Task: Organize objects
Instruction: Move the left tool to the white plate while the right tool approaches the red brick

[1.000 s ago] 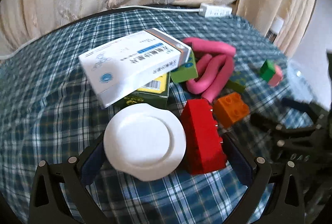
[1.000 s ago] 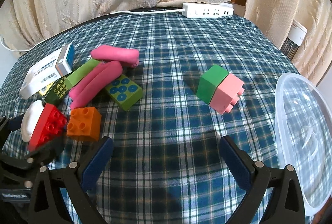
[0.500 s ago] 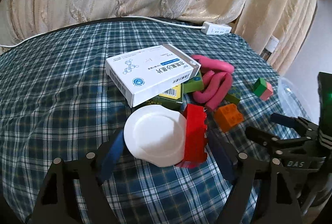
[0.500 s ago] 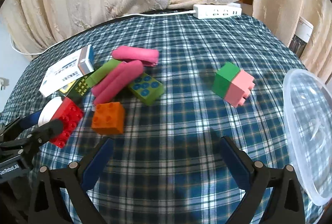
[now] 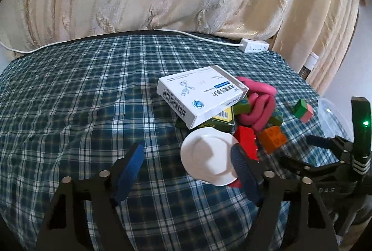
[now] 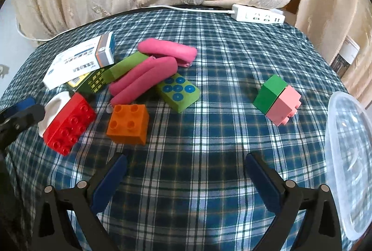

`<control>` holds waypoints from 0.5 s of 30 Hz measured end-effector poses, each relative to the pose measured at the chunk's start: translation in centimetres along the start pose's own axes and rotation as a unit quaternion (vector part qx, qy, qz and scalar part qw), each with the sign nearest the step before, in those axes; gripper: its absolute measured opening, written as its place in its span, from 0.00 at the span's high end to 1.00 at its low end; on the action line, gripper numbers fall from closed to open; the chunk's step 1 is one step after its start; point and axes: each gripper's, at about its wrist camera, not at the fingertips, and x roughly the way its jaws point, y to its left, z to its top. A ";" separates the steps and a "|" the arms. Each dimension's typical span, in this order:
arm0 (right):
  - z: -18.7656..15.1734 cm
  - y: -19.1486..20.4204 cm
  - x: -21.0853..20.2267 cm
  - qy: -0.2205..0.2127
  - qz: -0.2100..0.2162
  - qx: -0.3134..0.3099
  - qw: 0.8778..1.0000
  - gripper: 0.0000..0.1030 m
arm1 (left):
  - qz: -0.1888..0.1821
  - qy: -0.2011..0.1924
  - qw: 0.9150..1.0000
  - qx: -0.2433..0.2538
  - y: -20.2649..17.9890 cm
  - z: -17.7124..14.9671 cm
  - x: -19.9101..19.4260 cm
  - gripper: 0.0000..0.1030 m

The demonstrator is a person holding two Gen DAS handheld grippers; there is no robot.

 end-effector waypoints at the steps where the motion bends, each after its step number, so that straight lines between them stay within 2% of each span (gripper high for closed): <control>1: -0.1 0.0 -0.1 0.000 0.000 -0.001 1.000 0.00 | 0.003 0.001 1.000 0.002 -0.1 0.0 0.1 0.30; 5: -0.3 0.2 -0.3 0.000 -0.004 0.002 1.000 0.00 | 0.025 0.003 1.000 0.008 -0.1 -0.2 0.3 0.45; 7: -0.5 0.4 -0.5 -0.003 -0.001 0.009 1.000 0.01 | 0.024 0.001 1.000 -0.002 0.5 -0.2 0.2 0.45; 11: -0.2 2.0 -2.2 -0.024 0.067 0.012 0.997 0.08 | 0.032 -0.009 0.999 -0.016 1.2 -0.1 -0.3 0.45; 15: 0.9 5.0 -3.3 -0.047 0.112 -0.017 0.992 0.12 | 0.047 -0.021 0.999 -0.012 1.2 -0.2 -0.9 0.45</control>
